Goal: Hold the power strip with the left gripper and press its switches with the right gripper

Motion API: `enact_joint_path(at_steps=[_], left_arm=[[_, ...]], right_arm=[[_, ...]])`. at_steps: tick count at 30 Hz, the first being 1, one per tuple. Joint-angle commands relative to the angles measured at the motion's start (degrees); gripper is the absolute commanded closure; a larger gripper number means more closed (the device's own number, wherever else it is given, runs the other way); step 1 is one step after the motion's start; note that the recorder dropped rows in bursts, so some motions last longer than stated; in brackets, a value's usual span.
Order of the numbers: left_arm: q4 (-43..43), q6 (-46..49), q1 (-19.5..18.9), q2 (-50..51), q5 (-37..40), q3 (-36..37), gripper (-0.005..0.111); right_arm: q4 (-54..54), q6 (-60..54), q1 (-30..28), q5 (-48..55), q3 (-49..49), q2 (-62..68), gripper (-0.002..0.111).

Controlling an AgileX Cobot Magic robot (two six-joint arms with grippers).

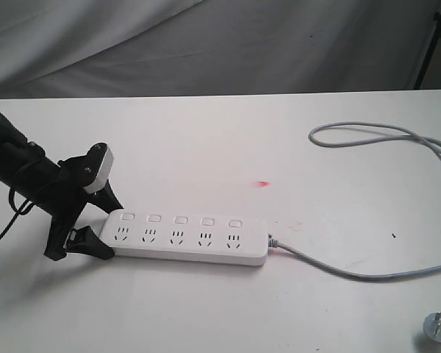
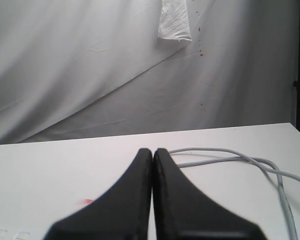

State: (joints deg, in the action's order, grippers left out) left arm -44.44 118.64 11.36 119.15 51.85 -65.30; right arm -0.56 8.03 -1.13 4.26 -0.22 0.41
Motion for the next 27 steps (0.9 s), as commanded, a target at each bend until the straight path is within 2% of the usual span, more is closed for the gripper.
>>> enact_joint_path(at_steps=[1, 21, 24, 27], left_arm=[[-0.5, 0.45, 0.26, 0.07, 0.44, -0.3, 0.038], [-1.0, 0.46, 0.26, 0.07, 0.44, -0.3, 0.038], [-1.0, 0.46, 0.26, 0.07, 0.44, -0.3, 0.031], [-1.13, 0.46, 0.16, 0.07, 0.12, -0.3, 0.016]], right_arm=[[-0.28, 0.12, 0.05, 0.11, 0.22, -0.26, 0.108], [-0.2, 0.12, 0.05, 0.11, 0.22, -0.26, 0.108], [-0.2, 0.12, 0.05, 0.11, 0.22, -0.26, 0.108], [-0.2, 0.12, 0.05, 0.11, 0.22, -0.26, 0.108]])
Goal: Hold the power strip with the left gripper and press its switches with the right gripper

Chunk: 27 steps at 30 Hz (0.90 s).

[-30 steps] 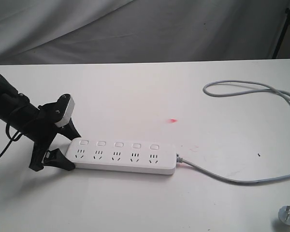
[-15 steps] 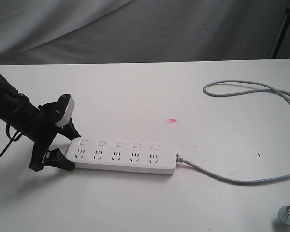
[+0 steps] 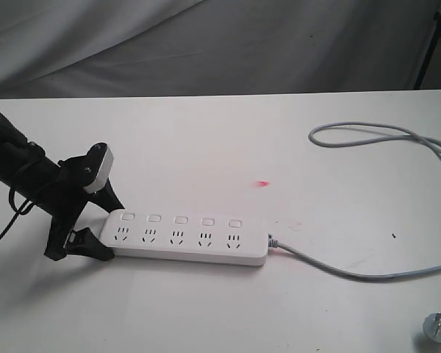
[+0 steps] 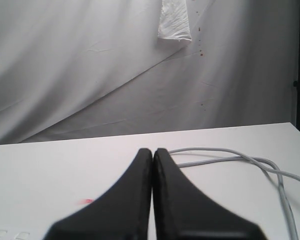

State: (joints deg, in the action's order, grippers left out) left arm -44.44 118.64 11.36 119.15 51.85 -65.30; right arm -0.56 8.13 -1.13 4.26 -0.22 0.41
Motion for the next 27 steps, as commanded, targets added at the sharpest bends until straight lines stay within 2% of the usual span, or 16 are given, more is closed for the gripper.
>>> enact_joint_path(at_steps=[1, 3, 7, 11, 16, 20, 22, 27], left_arm=[[-1.13, -0.11, 0.16, 0.07, 0.14, -0.3, 0.011], [-0.98, -1.08, 0.16, -0.03, 0.68, -0.3, 0.007], [2.21, -5.9, 0.16, -2.72, 0.81, -0.3, 0.007], [14.04, -18.15, -0.05, -11.01, 0.81, -0.3, 0.007], [25.45, -42.16, -0.05, -27.66, 1.88, -0.3, 0.007], [26.82, -55.9, -0.05, -39.22, 10.0, -0.3, 0.007], [26.39, -60.91, -0.05, -42.76, 11.62, -0.3, 0.008], [26.39, -64.68, -0.05, -51.4, 11.07, -0.3, 0.008]], right_arm=[[-0.2, 0.02, 0.05, 0.11, 0.22, -0.26, 0.108], [-0.2, 0.02, 0.05, 0.11, 0.22, -0.26, 0.108], [-0.2, 0.02, 0.05, 0.11, 0.22, -0.26, 0.108], [-0.2, 0.02, 0.05, 0.11, 0.22, -0.26, 0.108], [-0.06, 0.02, 0.05, 0.11, 0.22, -0.26, 0.108], [-0.06, 0.02, 0.05, 0.11, 0.22, -0.26, 0.108], [-0.06, 0.02, 0.05, 0.11, 0.22, -0.26, 0.108], [-0.06, 0.02, 0.05, 0.11, 0.22, -0.26, 0.108]])
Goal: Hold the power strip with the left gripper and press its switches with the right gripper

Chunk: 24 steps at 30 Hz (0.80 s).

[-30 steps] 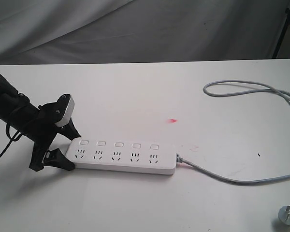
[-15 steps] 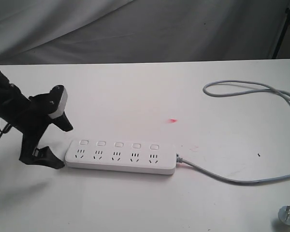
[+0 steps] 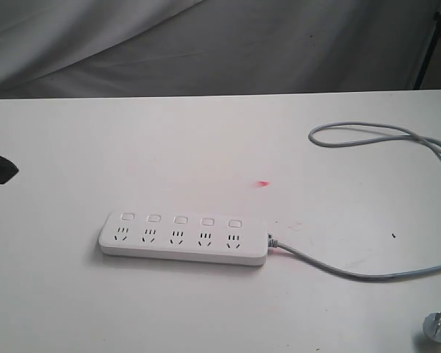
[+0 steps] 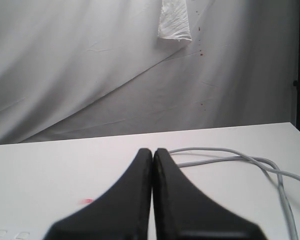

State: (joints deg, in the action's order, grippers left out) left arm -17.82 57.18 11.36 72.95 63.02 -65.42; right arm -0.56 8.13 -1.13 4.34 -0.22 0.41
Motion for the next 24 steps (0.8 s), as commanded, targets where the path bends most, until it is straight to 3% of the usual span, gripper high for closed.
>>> enact_joint_path(at_steps=[1, 4, 6, 11, 13, 18, 24], left_arm=[[-0.75, -3.4, -0.05, -6.52, -0.38, -0.18, 0.008], [-3.88, -3.4, -0.05, -9.42, -0.66, -0.18, 0.014], [-4.39, -3.62, -0.05, -10.52, -0.66, -0.18, 0.028], [-5.46, -3.62, -0.05, -12.16, -0.22, -0.18, 0.09], [-7.35, -3.62, -0.05, -12.53, 0.96, -0.18, 0.108], [-8.69, -3.42, -0.05, -13.53, 2.43, -0.18, 0.106], [-4.49, -10.11, -0.05, -16.86, -4.46, -0.18, 0.106]], right_arm=[[-0.06, 0.02, 0.05, 0.03, 0.22, -0.26, 0.108], [-0.06, 0.02, 0.05, 0.03, 0.22, -0.26, 0.108], [-0.06, 0.02, 0.05, 0.03, 0.22, -0.26, 0.108], [-0.06, 0.02, 0.05, 0.03, 0.22, -0.26, 0.108], [-0.06, 0.02, 0.05, 0.03, 0.22, -0.26, 0.108], [-0.06, 0.02, 0.05, 0.03, 0.22, -0.26, 0.108], [0.11, 0.02, 0.05, 0.03, 0.22, -0.26, 0.108]])
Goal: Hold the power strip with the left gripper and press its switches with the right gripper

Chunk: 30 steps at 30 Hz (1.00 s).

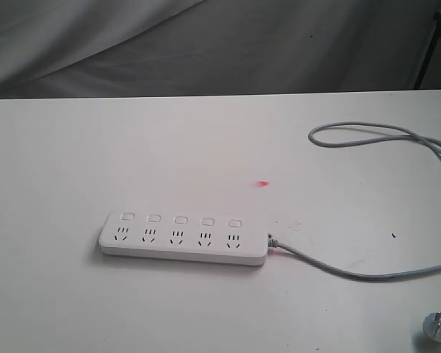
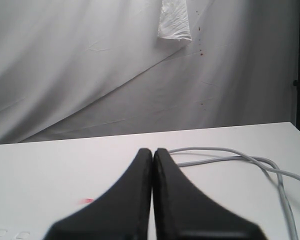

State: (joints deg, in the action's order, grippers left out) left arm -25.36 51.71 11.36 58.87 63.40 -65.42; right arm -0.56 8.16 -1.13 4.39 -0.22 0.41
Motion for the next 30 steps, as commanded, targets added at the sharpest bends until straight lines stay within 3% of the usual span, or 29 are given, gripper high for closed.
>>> enact_joint_path(at_steps=[1, 6, 10, 16, 18, 22, 25, 30], left_arm=[[5.02, -6.06, -0.05, -3.94, -5.66, -0.18, 0.106], [16.81, -18.06, 0.12, -12.53, -10.82, 1.47, 0.106], [27.17, -26.14, -0.02, -19.89, -16.85, 7.25, 0.106], [33.66, -42.54, -0.1, -29.92, -30.97, 25.84, 0.106], [33.97, -48.4, -0.24, -32.95, -39.3, 33.76, 0.106], [37.95, -57.02, -3.75, -39.64, -53.77, 48.13, 0.106], [37.95, -58.3, -6.65, -44.55, -53.77, 53.61, 0.106], [37.66, -59.74, -8.34, -50.63, -52.61, 58.38, 0.106]], right_arm=[[0.11, -0.01, 0.05, -0.02, 0.22, -0.26, 0.108], [0.11, -0.01, 0.05, -0.02, 0.22, -0.26, 0.108], [0.11, -0.01, 0.05, -0.02, 0.22, -0.26, 0.108], [0.11, -0.01, 0.05, -0.02, 0.22, -0.26, 0.108], [0.11, -0.01, 0.05, -0.02, 0.22, -0.26, 0.108], [0.11, -0.01, 0.05, -0.02, 0.22, -0.26, 0.108], [0.11, -0.01, 0.05, -0.02, 0.22, -0.26, 0.108], [0.11, -0.01, 0.05, -0.02, 0.22, -0.26, 0.108]])
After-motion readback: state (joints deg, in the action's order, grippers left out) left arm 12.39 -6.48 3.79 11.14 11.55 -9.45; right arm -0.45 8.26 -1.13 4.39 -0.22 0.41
